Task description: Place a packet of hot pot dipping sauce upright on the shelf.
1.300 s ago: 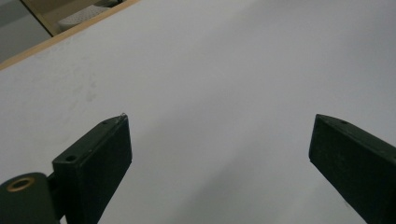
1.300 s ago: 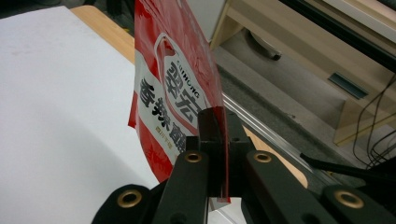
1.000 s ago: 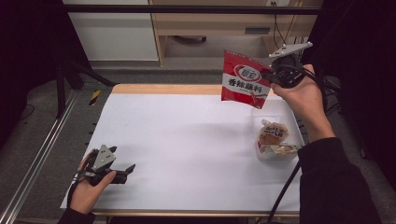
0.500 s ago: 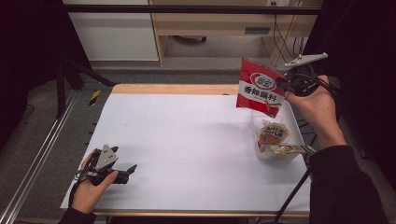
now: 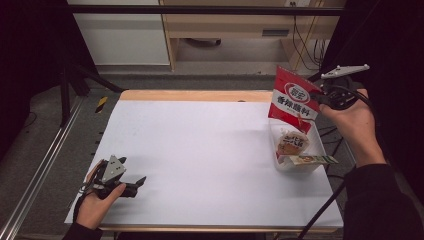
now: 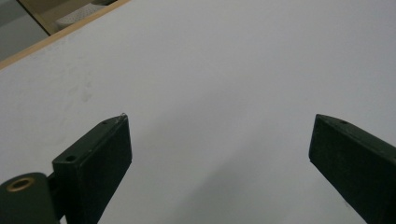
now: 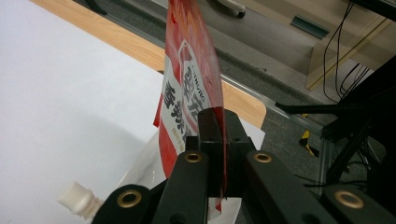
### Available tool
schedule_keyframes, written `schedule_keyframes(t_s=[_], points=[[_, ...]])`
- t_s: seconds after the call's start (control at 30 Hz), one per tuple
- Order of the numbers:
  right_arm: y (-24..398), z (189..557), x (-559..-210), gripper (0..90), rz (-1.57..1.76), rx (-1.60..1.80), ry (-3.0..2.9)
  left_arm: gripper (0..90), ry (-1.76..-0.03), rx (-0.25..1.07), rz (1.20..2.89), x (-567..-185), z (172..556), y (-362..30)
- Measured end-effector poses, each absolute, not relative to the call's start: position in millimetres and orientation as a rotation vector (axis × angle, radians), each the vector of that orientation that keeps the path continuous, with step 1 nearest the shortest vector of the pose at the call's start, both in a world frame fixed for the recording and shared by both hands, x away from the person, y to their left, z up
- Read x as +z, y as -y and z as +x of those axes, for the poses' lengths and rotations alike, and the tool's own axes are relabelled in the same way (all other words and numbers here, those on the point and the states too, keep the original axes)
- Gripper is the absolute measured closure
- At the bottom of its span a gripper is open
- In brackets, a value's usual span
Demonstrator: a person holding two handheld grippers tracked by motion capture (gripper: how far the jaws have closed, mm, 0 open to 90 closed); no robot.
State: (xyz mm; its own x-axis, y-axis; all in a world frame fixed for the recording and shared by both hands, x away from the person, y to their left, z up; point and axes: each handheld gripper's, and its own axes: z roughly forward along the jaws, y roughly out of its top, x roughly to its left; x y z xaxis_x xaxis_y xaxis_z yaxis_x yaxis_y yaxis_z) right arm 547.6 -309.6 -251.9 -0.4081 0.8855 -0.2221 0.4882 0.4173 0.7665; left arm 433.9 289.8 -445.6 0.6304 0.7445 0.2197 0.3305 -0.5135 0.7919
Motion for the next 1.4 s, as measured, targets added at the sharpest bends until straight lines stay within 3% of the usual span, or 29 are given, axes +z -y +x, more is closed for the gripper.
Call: schedule_keyframes(t_s=[0.9,1.4], points=[[306,568,-296,89.9,1.214,0.826,-2.078,5.6,-0.829,0.711,2.119,-446,434,-289],[329,555,-311,89.4,1.289,0.793,-2.069,5.6,-0.825,0.709,2.123,-446,434,-288]])
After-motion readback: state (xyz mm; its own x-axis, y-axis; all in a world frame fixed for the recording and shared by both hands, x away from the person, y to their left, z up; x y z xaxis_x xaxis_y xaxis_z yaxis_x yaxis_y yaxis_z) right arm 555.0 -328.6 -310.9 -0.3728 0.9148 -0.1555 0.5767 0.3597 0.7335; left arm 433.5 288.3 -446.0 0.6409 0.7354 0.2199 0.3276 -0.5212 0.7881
